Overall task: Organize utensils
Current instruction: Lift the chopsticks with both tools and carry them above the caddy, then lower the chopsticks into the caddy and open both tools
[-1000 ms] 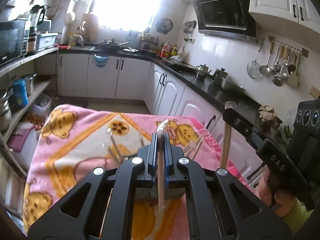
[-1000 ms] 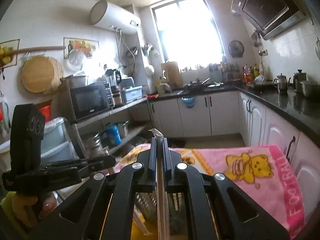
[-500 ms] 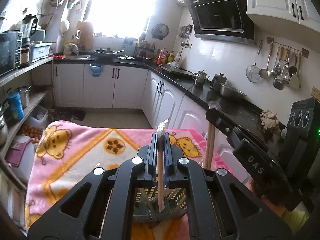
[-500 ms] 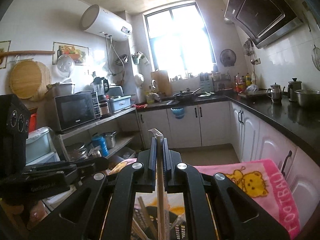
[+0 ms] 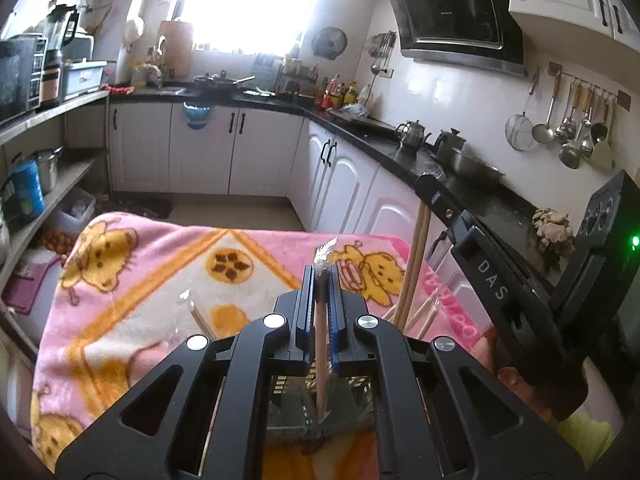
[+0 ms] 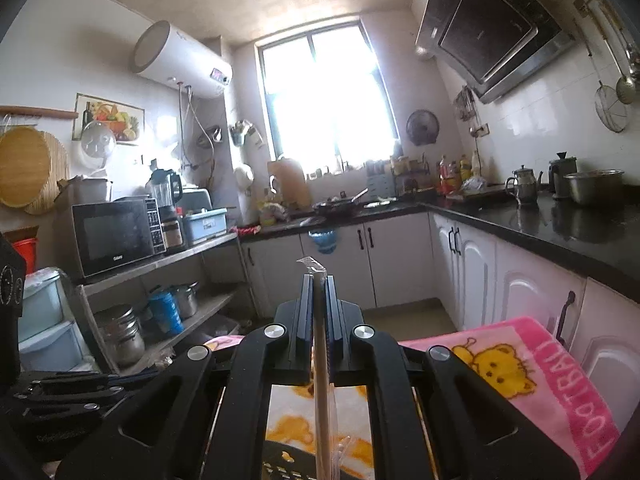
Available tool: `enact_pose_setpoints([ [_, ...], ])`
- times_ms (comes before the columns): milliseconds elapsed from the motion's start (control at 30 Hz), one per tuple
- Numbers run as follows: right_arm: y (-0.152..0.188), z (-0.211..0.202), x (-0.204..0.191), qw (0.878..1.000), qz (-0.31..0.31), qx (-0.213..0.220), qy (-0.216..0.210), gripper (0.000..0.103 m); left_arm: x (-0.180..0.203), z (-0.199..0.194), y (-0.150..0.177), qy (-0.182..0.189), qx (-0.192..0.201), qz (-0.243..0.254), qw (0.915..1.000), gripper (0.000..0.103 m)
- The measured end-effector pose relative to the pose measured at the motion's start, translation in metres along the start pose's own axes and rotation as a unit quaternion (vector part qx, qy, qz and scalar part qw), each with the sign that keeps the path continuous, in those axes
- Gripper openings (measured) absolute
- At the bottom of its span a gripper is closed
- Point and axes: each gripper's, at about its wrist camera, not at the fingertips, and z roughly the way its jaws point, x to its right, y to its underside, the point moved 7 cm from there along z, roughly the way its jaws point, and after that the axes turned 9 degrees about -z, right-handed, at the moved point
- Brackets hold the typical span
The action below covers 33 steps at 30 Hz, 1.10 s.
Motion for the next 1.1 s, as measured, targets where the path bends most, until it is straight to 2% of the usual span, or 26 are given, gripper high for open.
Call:
enact_pose_setpoints([
  [200,0.022,-0.008,-0.004,0.999,-0.024,0.028,0.019,0.005,-0.004,0.011,0.011,-0.002,-0.007,0.0,1.0,0.001],
  [400,0.042,-0.014,-0.004,0.999,-0.026,0.025,0.016,0.006,-0.007,0.018,0.02,0.0,-0.016,0.0,0.9999,0.001],
  [633,0.059,-0.02,-0.001,1.0,-0.015,-0.005,-0.001,0.006,-0.007,0.023,0.032,0.002,-0.029,-0.001,0.9996,0.001],
  [967,0.067,-0.039,0.004,0.998,0.003,-0.051,-0.024,0.007,-0.007,0.019,0.041,-0.004,-0.035,0.002,0.9994,0.001],
  [1033,0.07,-0.042,0.007,0.997,0.012,-0.066,-0.03,0.007,-0.008,0.019,0.045,-0.006,-0.039,0.002,0.9992,0.001],
  [1100,0.074,-0.047,0.01,0.996,0.018,-0.085,-0.034,0.013,-0.008,0.019,0.047,-0.007,-0.04,0.001,0.9992,0.001],
])
